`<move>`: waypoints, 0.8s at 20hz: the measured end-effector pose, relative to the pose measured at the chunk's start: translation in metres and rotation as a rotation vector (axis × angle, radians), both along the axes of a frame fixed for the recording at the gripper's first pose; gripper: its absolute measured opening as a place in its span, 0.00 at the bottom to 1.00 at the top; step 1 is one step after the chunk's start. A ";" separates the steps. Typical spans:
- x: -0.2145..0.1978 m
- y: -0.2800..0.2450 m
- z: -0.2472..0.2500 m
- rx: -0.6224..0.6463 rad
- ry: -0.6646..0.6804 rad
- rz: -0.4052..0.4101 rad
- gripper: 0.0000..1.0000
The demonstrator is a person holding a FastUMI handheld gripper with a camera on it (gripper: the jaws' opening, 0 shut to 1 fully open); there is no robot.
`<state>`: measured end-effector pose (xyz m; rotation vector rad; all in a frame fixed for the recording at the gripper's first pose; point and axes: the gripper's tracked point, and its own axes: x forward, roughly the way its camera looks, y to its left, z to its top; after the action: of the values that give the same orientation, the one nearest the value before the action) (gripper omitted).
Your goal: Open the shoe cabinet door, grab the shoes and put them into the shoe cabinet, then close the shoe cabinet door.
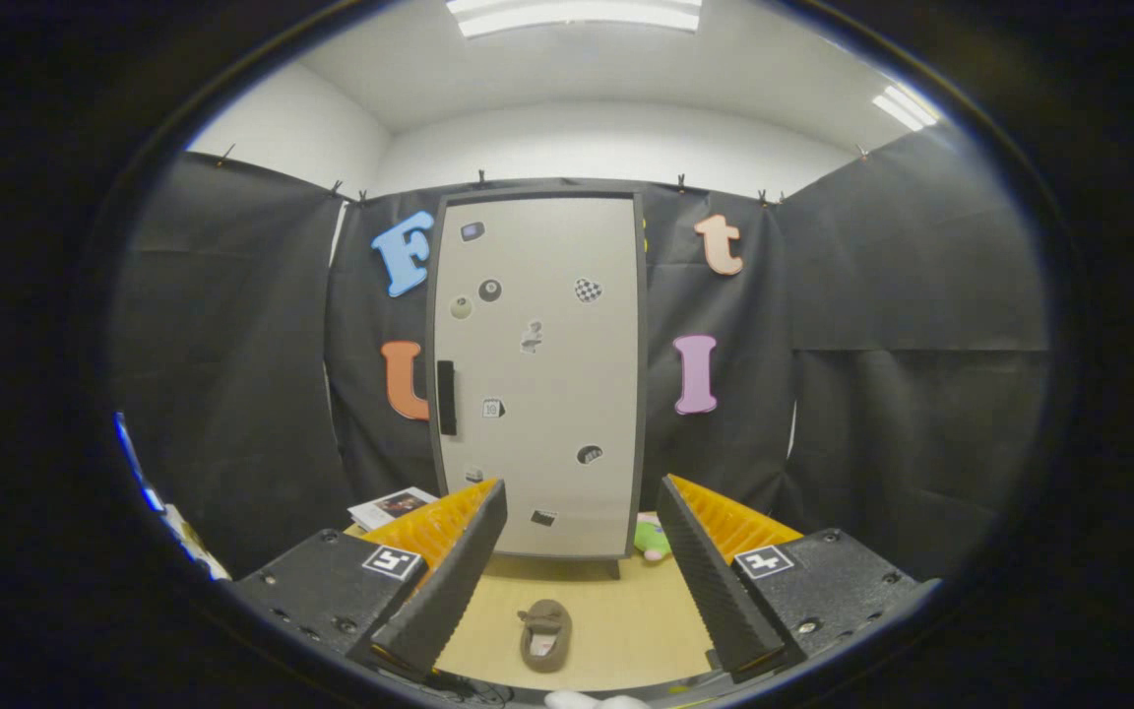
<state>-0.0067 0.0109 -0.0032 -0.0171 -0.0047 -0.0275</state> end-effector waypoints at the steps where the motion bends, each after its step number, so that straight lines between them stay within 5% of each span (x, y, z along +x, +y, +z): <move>1: 0.000 0.002 0.000 0.001 0.003 -0.005 1.00; 9: 0.034 0.049 -0.001 0.002 0.014 0.032 1.00; 16: 0.121 0.127 0.014 0.028 -0.003 0.133 1.00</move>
<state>0.1140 0.1380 0.0107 0.0114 -0.0082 0.1054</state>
